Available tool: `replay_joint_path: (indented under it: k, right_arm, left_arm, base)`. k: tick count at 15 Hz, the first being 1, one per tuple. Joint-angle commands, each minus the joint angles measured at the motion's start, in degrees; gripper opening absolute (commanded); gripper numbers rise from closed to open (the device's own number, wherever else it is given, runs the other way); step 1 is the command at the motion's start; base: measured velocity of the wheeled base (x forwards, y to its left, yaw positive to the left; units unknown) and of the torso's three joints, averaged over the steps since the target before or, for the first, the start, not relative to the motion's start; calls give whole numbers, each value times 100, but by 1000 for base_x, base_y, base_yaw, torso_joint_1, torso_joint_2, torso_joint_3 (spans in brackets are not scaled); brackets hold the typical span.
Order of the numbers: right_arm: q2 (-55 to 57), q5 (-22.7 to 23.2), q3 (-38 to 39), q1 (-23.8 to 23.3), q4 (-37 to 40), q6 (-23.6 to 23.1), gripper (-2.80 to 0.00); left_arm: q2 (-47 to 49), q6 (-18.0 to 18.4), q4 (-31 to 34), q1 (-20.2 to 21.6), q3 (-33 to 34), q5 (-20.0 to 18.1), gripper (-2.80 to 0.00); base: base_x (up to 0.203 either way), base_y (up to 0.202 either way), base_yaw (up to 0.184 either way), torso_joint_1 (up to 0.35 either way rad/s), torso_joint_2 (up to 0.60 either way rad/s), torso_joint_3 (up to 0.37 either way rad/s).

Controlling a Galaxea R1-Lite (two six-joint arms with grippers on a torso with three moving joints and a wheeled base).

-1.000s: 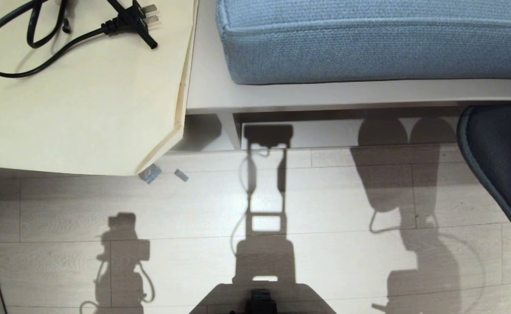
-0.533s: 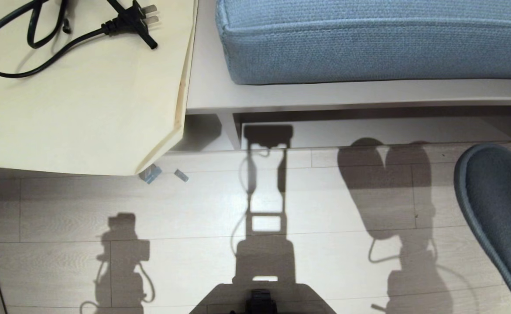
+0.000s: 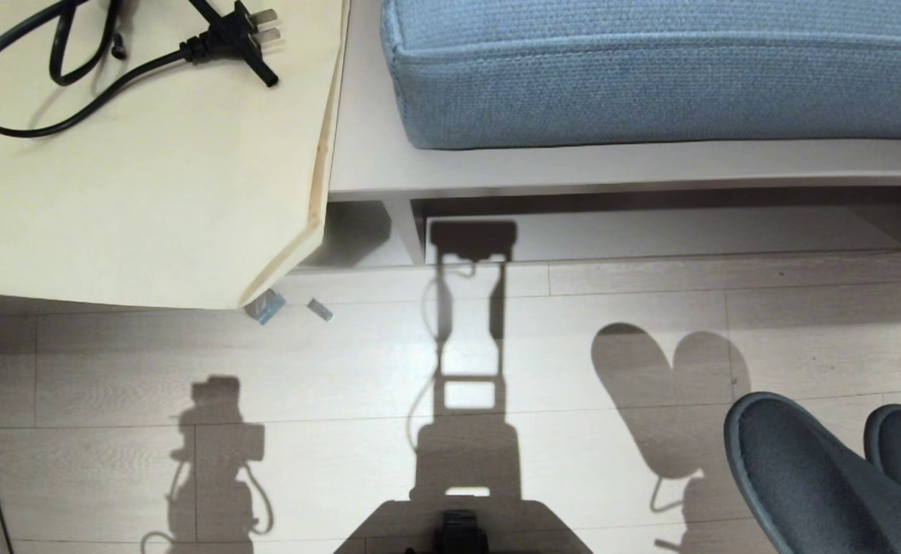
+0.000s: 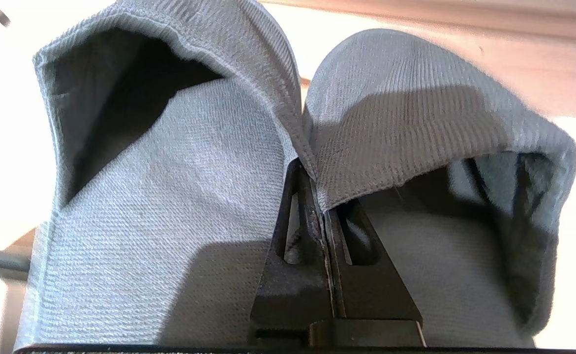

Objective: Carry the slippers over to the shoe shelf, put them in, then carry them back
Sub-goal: Place the slippers on the floor

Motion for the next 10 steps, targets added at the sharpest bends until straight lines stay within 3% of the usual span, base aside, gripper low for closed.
replay_joint_path:
  k: [1,4,6,10]
  right_arm:
    - [-145,-103,10,0,78,-130,-280]
    - [-145,-243,10,0,169,-131,-280]
    - [-145,-411,-18,0,865,-210,-280]
    - [-145,-419,1,0,694,-288,-280]
  left_arm:
    - [7,0,-4,0,44,3,-280]
    - [7,62,-4,0,44,-6,-280]
    - [7,70,-4,0,44,-6,-280]
    - [7,10,-13,0,44,-6,-280]
  base:
    - [0,0,0,0,0,0]
    - [0,0,0,0,0,0]
    - [0,0,0,0,0,0]
    - [0,0,0,0,0,9]
